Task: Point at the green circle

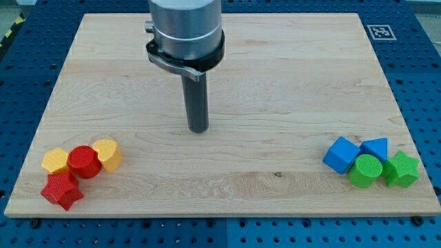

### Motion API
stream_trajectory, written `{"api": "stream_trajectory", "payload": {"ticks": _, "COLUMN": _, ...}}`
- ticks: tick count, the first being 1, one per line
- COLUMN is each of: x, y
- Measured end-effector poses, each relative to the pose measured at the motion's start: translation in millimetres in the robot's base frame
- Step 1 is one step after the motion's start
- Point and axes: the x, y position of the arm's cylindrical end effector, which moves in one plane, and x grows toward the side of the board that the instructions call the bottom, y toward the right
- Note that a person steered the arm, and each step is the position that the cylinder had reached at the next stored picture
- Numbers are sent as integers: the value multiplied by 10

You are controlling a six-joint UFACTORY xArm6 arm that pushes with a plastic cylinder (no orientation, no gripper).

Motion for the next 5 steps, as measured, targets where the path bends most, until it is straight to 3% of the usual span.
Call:
{"api": "stream_trajectory", "payload": {"ticks": 3, "x": 242, "y": 28}}
{"api": "stream_trajectory", "payload": {"ticks": 5, "x": 795, "y": 797}}
